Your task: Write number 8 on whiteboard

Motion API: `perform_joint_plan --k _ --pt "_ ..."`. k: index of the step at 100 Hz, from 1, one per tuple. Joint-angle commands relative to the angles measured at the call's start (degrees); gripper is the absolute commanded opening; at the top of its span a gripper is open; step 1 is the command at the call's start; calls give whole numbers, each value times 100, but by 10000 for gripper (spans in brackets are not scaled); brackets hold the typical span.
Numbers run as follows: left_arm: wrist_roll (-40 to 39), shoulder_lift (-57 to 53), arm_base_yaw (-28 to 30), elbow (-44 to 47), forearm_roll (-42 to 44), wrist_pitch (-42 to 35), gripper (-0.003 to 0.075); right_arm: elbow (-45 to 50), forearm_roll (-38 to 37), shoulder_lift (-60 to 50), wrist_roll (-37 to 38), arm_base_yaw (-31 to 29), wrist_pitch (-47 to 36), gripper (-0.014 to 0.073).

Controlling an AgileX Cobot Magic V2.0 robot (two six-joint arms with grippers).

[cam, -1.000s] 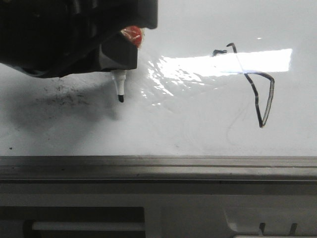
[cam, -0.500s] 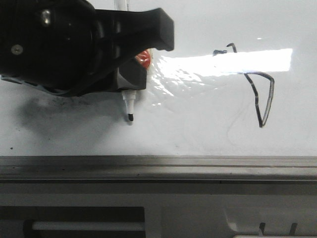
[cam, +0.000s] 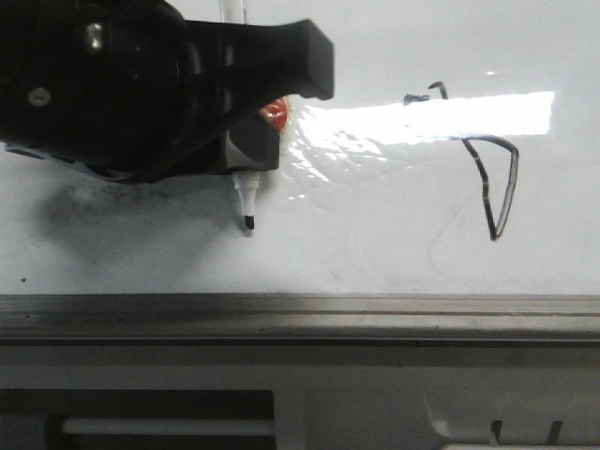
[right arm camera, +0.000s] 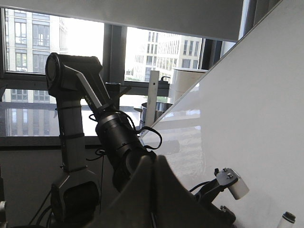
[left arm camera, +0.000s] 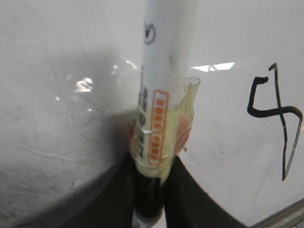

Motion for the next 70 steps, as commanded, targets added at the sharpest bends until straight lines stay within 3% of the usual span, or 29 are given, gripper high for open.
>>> perform_joint_plan --k 1,13,33,57,70 --pt "-41 -54 30 -134 62 -512 94 -191 51 50 -55 -36 -397 -63" --pt "-41 -54 30 -134 62 -574 217 -191 51 50 -55 -36 -397 -64" --pt "-41 -54 30 -134 46 -642 277 -191 73 50 -55 -36 -397 -63" --pt "-41 -95 30 -134 46 -704 545 -191 112 50 -55 -36 -397 -64" --pt "-41 -470 -5 -144 59 -703 575 -191 112 50 -55 -36 -397 -64"
